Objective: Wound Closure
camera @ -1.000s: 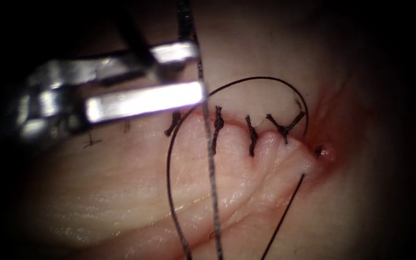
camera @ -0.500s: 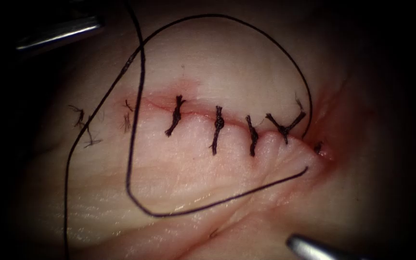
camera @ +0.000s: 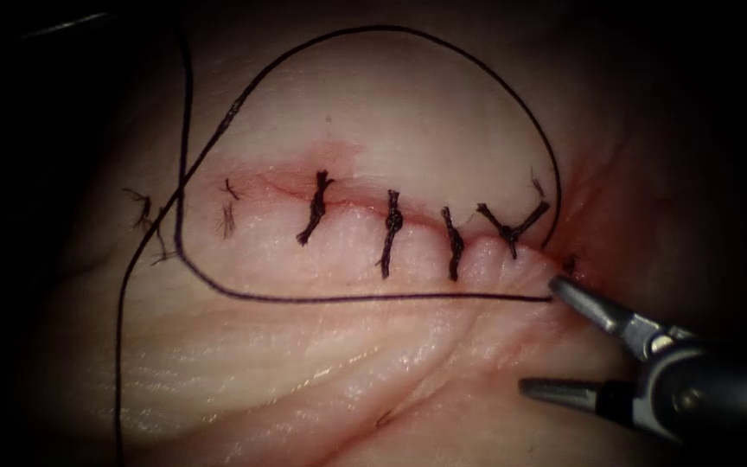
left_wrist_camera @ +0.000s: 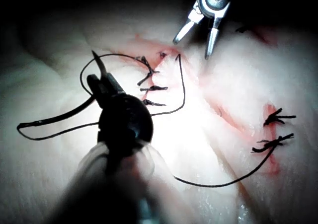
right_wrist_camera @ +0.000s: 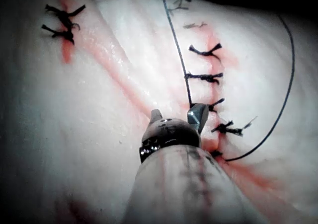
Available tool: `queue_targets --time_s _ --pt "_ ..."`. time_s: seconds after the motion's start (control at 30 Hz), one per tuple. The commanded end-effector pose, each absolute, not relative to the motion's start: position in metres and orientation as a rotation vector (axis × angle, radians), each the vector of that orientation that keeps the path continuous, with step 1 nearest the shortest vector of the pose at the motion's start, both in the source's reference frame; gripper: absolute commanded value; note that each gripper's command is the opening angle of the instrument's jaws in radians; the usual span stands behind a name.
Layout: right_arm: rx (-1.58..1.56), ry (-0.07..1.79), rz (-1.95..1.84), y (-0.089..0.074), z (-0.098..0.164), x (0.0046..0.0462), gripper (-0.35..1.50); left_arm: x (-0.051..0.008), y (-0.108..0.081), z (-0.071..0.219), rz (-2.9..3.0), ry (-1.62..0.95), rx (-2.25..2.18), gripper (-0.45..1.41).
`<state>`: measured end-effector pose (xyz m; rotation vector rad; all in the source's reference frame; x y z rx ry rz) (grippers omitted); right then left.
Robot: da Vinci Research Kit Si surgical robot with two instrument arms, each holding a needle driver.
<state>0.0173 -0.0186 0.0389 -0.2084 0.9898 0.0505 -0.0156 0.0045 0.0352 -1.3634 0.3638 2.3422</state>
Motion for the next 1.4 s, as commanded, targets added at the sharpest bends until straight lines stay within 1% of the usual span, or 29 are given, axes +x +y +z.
queue_targets --time_s 0.03,0.13,0.17,0.2,0.23,0.3,0.33,0.5,0.57,0.83,1.07,1.27,1.3,1.33,1.37,1.4 --pt "-0.21 0.976 0.042 -0.018 0.041 0.018 1.38 -0.0162 0.005 0.036 2.34 0.362 -1.374 -0.45" --pt "-0.207 0.956 0.035 -0.018 0.042 0.0182 1.35 -0.0164 0.005 0.036 2.34 0.363 -1.378 -0.45" --pt "-0.205 0.951 0.032 -0.018 0.042 0.0182 1.31 -0.0164 0.005 0.036 2.339 0.362 -1.381 -0.45" --pt "-0.204 0.949 0.03 -0.018 0.043 0.0181 1.23 -0.0164 0.005 0.036 2.339 0.363 -1.384 -0.45" --pt "-0.203 0.949 0.026 -0.018 0.043 0.018 0.94 -0.0164 0.005 0.036 2.339 0.364 -1.384 -0.45" --pt "-0.184 0.94 0.009 -0.018 0.043 0.0176 -0.01 -0.0164 0.005 0.036 2.339 0.366 -1.383 -0.45" --pt "-0.165 0.935 -0.005 -0.018 0.042 0.0172 -0.35 -0.0165 0.005 0.036 2.34 0.366 -1.382 -0.45" --pt "-0.147 0.933 -0.018 -0.019 0.041 0.0167 -0.35 -0.0166 0.005 0.037 2.335 0.368 -1.393 -0.45" --pt "-0.131 0.928 -0.036 -0.022 0.039 0.0174 -0.35 -0.0171 0.004 0.037 2.342 0.365 -1.398 -0.45" --pt "-0.084 1.015 -0.105 -0.027 0.032 0.0209 -0.35 -0.0186 0.004 0.037 2.36 0.352 -1.407 -0.45" --pt "-0.05 1.09 -0.159 -0.03 0.026 0.0238 -0.35 -0.0186 0.004 0.037 2.36 0.351 -1.409 -0.45" --pt "0.005 1.161 -0.207 -0.031 0.024 0.0247 -0.35 -0.0186 0.004 0.037 2.361 0.351 -1.406 -0.45" --pt "0.004 1.159 -0.206 -0.031 0.024 0.0247 -0.2 -0.0186 0.004 0.037 2.361 0.352 -1.405 -0.45" --pt "-0.011 1.159 -0.193 -0.031 0.024 0.0245 0.24 -0.0185 0.004 0.037 2.366 0.357 -1.404 -0.45" --pt "-0.043 1.154 -0.161 -0.03 0.024 0.0241 0.88 -0.0185 0.004 0.037 2.376 0.368 -1.404 -0.45" --pt "-0.07 1.146 -0.133 -0.03 0.024 0.0237 1.15 -0.0184 0.004 0.037 2.381 0.373 -1.404 -0.45"
